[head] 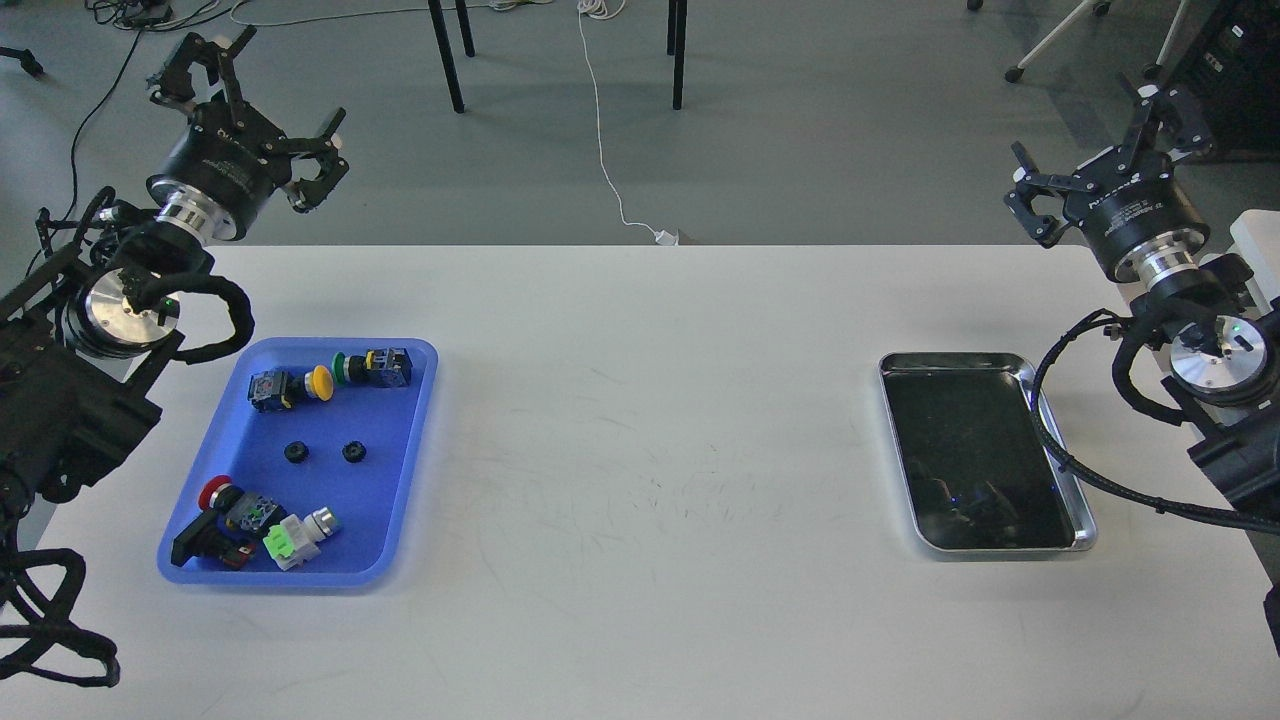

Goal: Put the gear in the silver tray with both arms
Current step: 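Move the left gripper down toward the black gear in the blue tray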

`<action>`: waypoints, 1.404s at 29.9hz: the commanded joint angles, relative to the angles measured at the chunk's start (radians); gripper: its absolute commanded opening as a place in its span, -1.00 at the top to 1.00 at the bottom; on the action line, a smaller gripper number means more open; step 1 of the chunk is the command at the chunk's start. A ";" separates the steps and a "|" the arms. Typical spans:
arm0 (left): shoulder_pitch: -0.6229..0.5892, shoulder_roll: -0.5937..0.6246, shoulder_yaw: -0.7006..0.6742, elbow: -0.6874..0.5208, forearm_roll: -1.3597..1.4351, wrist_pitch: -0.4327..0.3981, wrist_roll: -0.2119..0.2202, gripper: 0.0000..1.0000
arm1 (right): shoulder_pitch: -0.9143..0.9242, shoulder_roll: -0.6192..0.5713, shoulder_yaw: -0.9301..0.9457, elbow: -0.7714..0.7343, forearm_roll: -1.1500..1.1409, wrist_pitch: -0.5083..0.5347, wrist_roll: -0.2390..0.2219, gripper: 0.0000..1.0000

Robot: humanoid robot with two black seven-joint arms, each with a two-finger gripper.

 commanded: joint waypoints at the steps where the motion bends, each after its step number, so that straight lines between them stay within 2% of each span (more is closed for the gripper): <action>1: 0.008 0.000 0.000 0.001 0.001 0.000 -0.011 -0.97 | -0.001 -0.006 0.003 0.002 0.000 0.000 0.002 -0.99; 10: 0.041 0.007 0.000 0.001 0.003 0.000 -0.009 -0.97 | 0.002 -0.012 0.009 0.006 0.002 0.000 0.002 -0.99; 15: 0.099 0.073 0.017 -0.022 0.011 0.000 -0.006 -0.97 | -0.001 -0.044 0.025 0.017 0.002 0.000 0.002 -0.99; 20: 0.192 0.237 0.017 -0.211 0.044 0.000 -0.007 -0.96 | -0.021 -0.055 0.025 0.043 0.002 0.000 0.004 -0.99; 24: 0.254 0.346 0.005 -0.392 0.185 0.000 -0.011 -0.96 | -0.023 -0.055 0.025 0.049 0.002 0.000 0.004 -0.99; 30: 0.269 0.480 0.016 -0.504 0.407 0.000 -0.014 -0.96 | -0.023 -0.055 0.025 0.052 0.002 0.000 0.004 -0.99; 32: 0.272 0.524 0.011 -0.558 0.518 0.000 -0.039 -0.96 | -0.023 -0.057 0.022 0.057 0.002 0.000 0.002 -0.99; 35: 0.277 0.602 0.012 -0.628 0.632 0.000 -0.125 -0.96 | -0.023 -0.067 0.020 0.068 0.002 0.000 0.004 -0.99; 36: 0.277 0.619 0.014 -0.648 0.668 0.000 -0.141 -0.96 | -0.024 -0.077 0.020 0.071 0.002 0.000 0.002 -0.99; 42: 0.280 0.658 0.019 -0.727 0.999 0.000 -0.150 -0.95 | -0.026 -0.087 0.020 0.072 0.002 0.000 0.002 -0.99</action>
